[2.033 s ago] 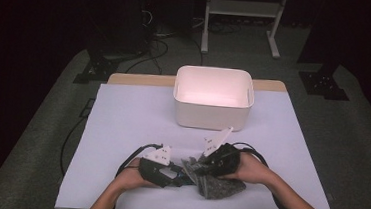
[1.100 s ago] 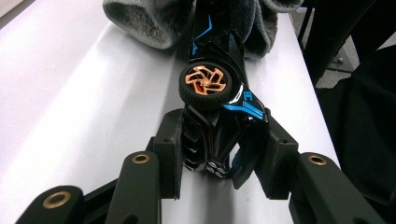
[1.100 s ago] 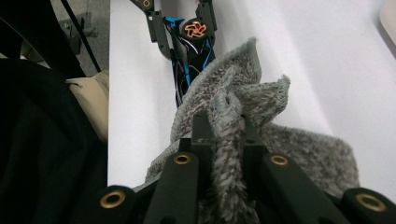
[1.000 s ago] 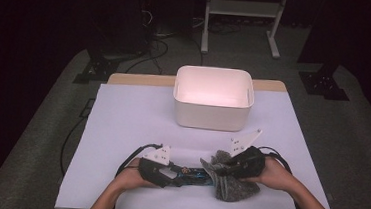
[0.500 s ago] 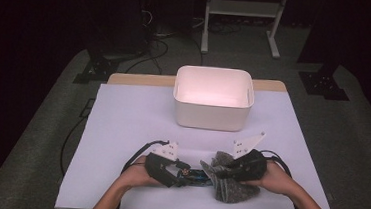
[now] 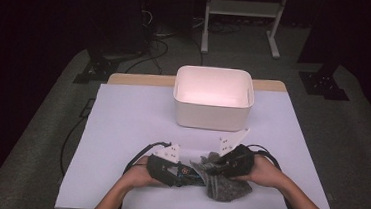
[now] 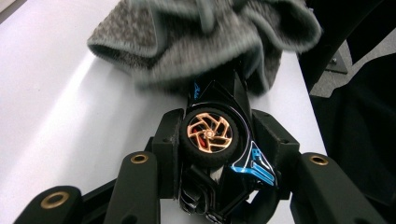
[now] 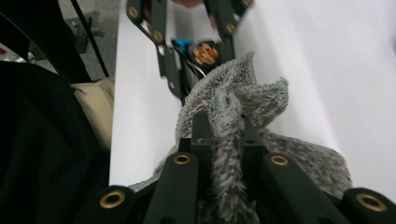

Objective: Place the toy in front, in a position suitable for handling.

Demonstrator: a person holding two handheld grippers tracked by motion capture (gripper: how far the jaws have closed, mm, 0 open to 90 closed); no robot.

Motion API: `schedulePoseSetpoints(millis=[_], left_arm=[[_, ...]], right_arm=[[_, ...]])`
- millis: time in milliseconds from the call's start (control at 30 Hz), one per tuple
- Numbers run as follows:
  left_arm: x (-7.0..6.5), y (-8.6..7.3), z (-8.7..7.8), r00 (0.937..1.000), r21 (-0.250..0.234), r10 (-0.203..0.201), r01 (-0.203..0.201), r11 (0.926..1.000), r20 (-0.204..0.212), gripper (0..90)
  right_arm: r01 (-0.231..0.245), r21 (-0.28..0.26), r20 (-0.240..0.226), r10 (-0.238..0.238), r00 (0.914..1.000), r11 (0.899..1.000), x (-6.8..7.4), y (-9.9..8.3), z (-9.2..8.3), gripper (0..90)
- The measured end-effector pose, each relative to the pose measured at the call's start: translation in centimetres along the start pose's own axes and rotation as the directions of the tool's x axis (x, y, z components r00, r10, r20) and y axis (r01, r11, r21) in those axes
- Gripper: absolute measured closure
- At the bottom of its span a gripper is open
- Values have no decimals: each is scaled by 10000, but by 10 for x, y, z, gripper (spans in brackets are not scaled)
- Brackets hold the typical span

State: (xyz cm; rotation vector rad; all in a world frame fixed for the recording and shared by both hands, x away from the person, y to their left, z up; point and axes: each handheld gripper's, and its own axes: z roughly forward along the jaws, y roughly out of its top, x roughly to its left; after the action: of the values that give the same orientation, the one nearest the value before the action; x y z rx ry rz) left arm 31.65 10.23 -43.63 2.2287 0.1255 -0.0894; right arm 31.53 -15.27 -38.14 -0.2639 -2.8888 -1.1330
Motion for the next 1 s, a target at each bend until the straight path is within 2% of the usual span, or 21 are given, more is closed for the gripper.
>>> schedulePoseSetpoints(millis=[100,167,300,367,400,500,600,667,733,833,867,933,1000], left_arm=[[1,-1,0,9999,-60,-98,98,9999,55,573],[2,1,0,9998,44,-155,155,9999,91,571],[3,7,2,9991,207,-376,372,9991,175,558],[4,11,3,9976,184,-637,633,9978,259,497],[5,13,4,9978,216,-616,611,9979,225,485],[8,17,10,9955,566,-936,925,9941,164,416],[8,18,16,9961,746,-868,855,9935,137,411],[6,18,20,9965,704,-809,792,9944,212,415],[4,17,20,9983,508,-476,459,9977,329,537],[2,19,18,9998,582,31,-41,9983,178,560],[3,21,18,9993,684,76,-101,9976,357,567],[3,23,17,9989,848,313,-342,9958,347,576],[6,24,17,9981,927,383,-427,9948,489,576]], right_arm=[[-306,23,209,306,9993,9995,-4,-13,-12,806],[-640,-188,183,643,9978,9978,-5,-24,-19,806],[-805,-305,261,813,9963,9963,-3,-34,-21,806],[-744,-348,228,752,9969,9966,-1,-35,-20,806],[-729,-351,250,738,9970,9967,-1,-36,-20,806],[-719,-386,225,728,9971,9967,0,-37,-21,806],[-721,-445,238,732,9970,9964,0,-37,-21,806],[-773,-522,191,784,9967,9956,-1,-38,-21,805],[-850,-606,157,861,9962,9945,-2,-39,-21,804],[-877,-694,136,889,9960,9937,-4,-39,-21,803],[-875,-697,198,891,9958,9937,-5,-39,-21,804],[-857,-724,213,875,9959,9937,-8,-37,-22,805],[-831,-679,177,845,9963,9942,-10,-36,-22,806]])
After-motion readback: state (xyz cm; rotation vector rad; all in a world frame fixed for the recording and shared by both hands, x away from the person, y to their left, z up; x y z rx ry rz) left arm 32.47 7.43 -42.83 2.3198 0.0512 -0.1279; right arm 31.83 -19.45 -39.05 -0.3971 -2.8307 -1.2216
